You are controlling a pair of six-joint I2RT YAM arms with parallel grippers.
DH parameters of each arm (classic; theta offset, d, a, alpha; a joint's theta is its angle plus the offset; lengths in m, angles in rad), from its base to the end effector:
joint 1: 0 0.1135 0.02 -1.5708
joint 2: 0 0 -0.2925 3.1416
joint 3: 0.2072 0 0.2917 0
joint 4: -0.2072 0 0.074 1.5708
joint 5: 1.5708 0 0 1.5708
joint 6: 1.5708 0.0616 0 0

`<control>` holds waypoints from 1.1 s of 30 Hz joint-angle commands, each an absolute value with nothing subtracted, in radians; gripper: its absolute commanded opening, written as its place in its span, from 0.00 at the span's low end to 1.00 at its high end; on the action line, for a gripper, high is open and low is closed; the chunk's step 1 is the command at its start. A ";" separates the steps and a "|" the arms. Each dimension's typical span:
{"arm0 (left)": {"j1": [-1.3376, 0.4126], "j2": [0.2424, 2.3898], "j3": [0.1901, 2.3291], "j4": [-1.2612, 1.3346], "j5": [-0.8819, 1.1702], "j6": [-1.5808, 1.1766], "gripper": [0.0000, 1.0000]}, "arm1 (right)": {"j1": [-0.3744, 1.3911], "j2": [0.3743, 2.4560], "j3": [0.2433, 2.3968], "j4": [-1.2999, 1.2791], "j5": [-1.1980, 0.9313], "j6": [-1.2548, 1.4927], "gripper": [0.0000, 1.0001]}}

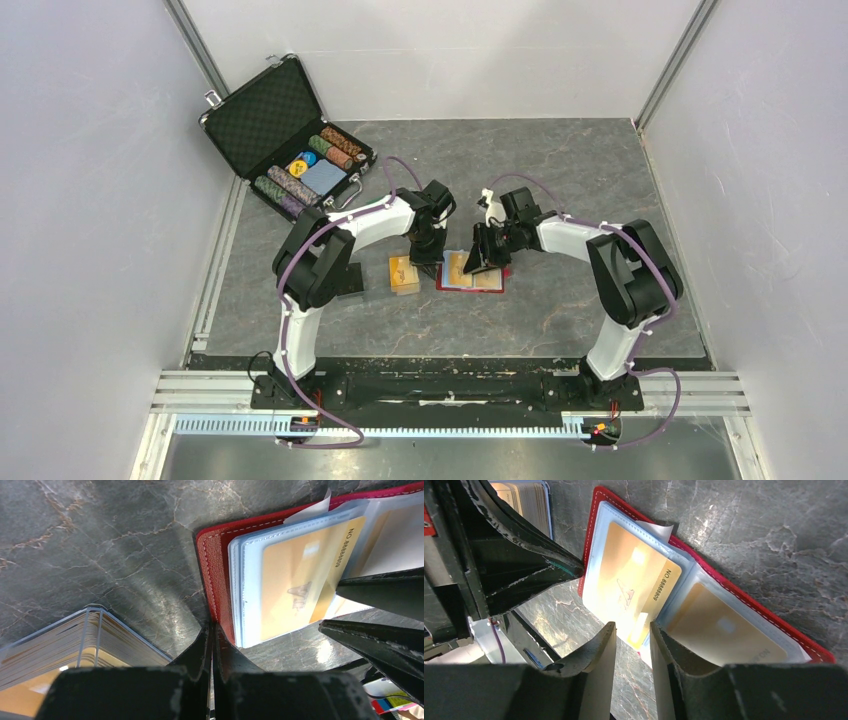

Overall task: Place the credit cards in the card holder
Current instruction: Insert the credit card into the card holder.

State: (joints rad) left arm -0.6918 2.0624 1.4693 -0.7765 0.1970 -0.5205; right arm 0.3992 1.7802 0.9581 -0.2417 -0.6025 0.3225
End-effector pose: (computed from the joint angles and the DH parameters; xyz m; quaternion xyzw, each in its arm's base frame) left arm 0.3428 -0.2997 0.1299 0.0945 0.9856 -0.1374 0.0264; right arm 0.3362 0.1797 0.1223 -0.1098 0.9209 0.3533 0.1227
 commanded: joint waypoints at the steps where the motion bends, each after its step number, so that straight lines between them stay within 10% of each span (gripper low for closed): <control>1: -0.712 2.114 1.476 -0.737 0.236 -0.480 0.02 | 0.418 1.810 0.986 -0.209 -0.651 0.341 0.32; 7: -0.715 2.097 1.483 -0.736 0.239 -0.480 0.04 | 0.428 1.808 1.000 -0.163 -0.698 0.381 0.26; 12: -0.711 2.020 1.491 -0.736 0.192 -0.476 0.35 | 0.427 1.755 1.019 -0.218 -0.646 0.340 0.29; 19: -0.651 1.926 1.465 -0.650 0.317 -0.504 0.44 | 0.420 1.700 1.050 -0.286 -0.591 0.268 0.35; 33: -0.603 1.968 1.318 -0.385 0.495 -0.680 0.44 | 0.362 1.764 0.990 -0.279 -0.568 0.216 0.00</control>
State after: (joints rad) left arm -0.5999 1.9442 1.3293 -0.4568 0.4534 -0.6224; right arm 0.3599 1.7393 1.0149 -0.2871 -0.5846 0.2501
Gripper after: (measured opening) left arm 0.449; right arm 0.030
